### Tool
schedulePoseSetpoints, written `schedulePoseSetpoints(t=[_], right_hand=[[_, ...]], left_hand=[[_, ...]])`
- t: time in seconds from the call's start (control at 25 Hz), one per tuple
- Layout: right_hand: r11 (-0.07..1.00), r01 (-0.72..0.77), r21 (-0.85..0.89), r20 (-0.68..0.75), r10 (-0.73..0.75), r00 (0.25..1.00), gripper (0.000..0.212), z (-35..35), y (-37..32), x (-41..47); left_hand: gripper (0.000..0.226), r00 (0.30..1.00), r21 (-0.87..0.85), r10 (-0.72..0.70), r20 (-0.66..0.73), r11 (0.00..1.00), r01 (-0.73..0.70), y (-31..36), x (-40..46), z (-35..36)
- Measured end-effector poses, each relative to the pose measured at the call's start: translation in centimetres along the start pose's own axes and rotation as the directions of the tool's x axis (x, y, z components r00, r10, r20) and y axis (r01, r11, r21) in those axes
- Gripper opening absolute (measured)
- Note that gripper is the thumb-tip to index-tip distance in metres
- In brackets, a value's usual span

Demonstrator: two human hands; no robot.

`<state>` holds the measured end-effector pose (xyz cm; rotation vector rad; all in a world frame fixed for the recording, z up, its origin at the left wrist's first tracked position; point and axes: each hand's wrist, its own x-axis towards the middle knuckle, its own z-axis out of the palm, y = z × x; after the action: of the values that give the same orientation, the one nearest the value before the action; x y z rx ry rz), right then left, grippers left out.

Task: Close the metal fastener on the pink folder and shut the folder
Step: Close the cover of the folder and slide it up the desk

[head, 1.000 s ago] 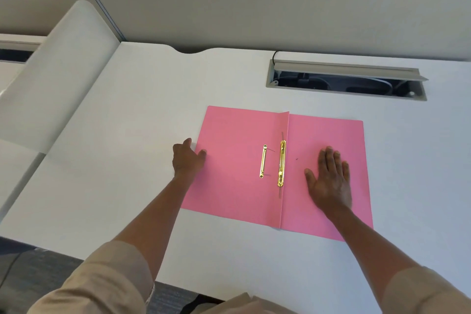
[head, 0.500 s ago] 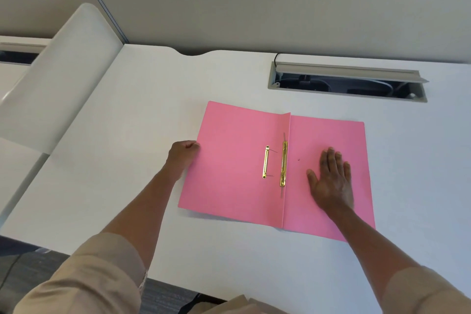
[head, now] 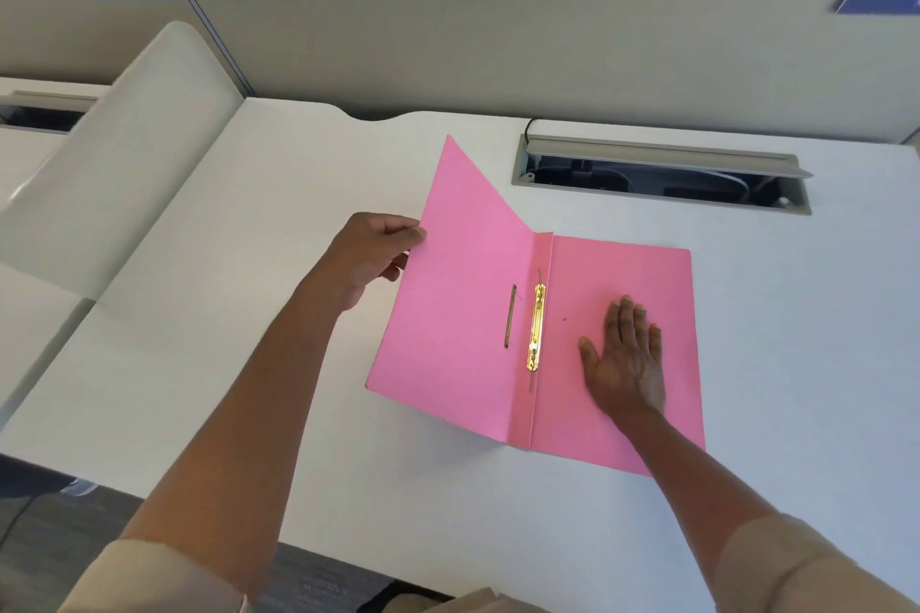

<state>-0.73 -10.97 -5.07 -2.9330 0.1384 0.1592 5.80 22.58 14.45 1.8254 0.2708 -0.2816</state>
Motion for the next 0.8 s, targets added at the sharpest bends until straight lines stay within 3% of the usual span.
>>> schedulePoseSetpoints(t=[0.36,0.48,0.6,0.8], right_hand=[[0.998,0.013,0.066,0.008,-0.014,1.000,0.075,-0.3,0.3,0.2],[0.994,0.020,0.110,0.030,-0.024,0.999,0.074,-0.6,0.5,0.3],[0.992,0.051,0.119,0.037,-0.056,0.998,0.073,-0.9,1.4,0.3],[0.993,0.029,0.115,0.028,-0.032,0.999,0.072,-1.6,5.7,0.4]], left_hand=[[0.007,0.995,0.021,0.071,0.067,0.997,-0.073,5.6,-2.9,11.1],[0.026,0.988,0.168,0.141,0.063,0.974,-0.149,6.5,-3.5,15.1],[0.041,0.936,0.504,0.345,0.069,0.797,-0.331,7.0,-4.0,18.8],[0.050,0.859,0.629,0.497,0.126,0.629,-0.456,6.6,-4.4,24.1]])
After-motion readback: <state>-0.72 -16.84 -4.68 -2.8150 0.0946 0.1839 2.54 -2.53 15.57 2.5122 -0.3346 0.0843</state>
